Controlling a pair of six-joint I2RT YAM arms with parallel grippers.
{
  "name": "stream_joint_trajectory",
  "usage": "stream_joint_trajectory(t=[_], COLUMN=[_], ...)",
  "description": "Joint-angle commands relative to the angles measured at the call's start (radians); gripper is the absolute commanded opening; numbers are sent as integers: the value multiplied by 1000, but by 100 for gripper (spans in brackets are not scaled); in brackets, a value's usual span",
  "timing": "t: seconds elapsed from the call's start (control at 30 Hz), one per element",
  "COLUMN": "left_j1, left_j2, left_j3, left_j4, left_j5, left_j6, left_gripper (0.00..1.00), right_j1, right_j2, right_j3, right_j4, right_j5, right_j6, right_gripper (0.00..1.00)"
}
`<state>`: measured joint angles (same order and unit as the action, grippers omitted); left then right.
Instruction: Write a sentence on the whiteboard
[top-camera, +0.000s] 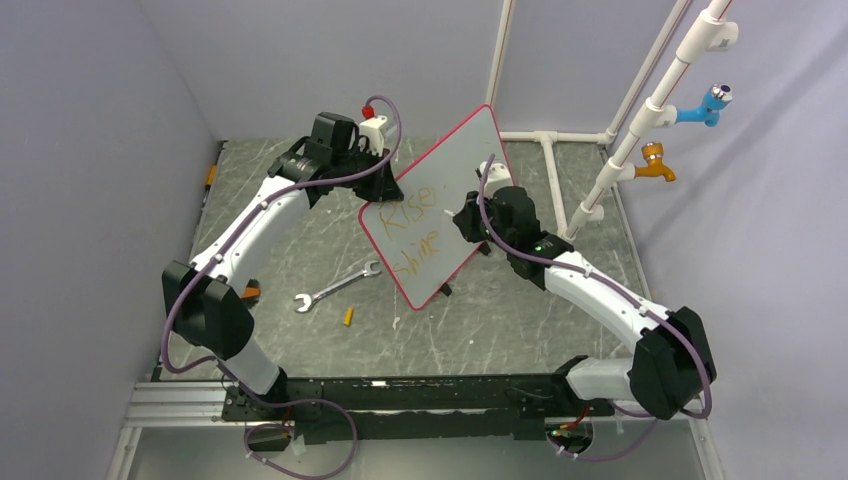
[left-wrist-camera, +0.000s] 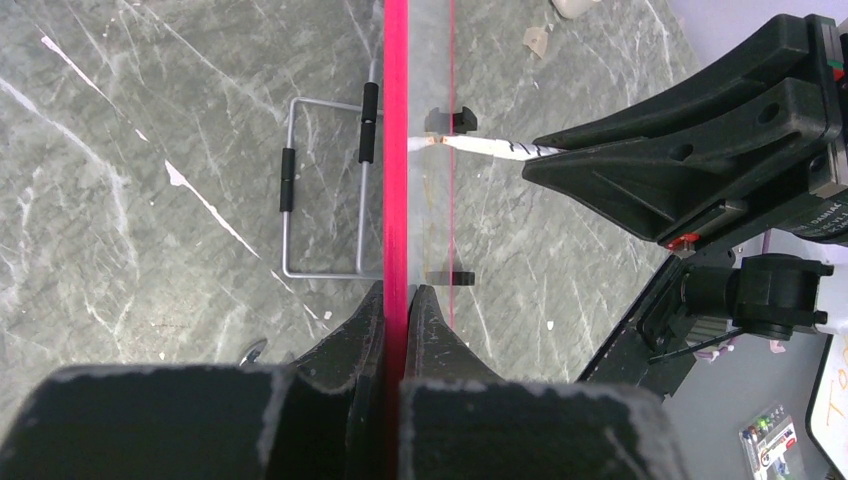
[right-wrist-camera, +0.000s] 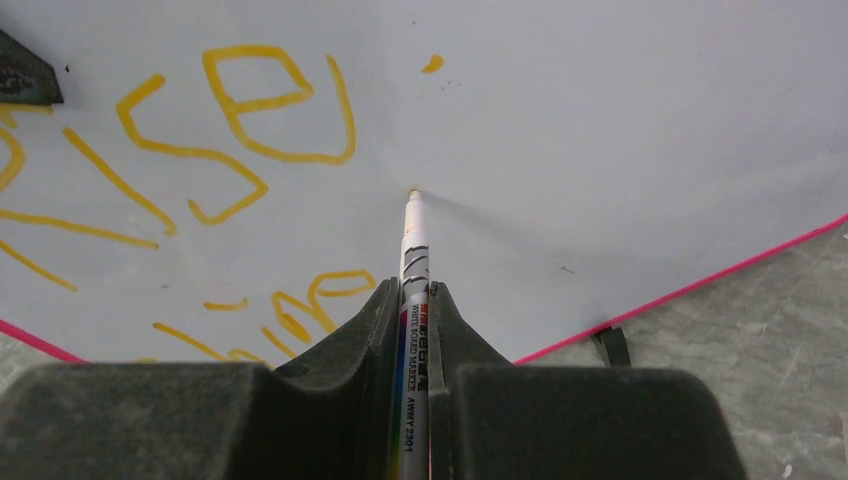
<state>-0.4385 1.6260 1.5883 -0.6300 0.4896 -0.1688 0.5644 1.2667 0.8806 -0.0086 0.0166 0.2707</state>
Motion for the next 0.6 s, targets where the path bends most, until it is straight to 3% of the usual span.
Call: stream_joint_trajectory(t=[0.0,0.57], left_j1=[-10,-6], left_j2=[64,80], left_j3=[-53,-40], left_j4=[-117,-126], left_j5=[-173,-170], left_j6=[129,133], left_gripper=[0,0], right_j1=[-13,-19], right_j2=[17,34], right_j3=[51,-44], right_j4=[66,78], right_j5=[-11,-82], right_j6=[-10,14], right_gripper=[0,0])
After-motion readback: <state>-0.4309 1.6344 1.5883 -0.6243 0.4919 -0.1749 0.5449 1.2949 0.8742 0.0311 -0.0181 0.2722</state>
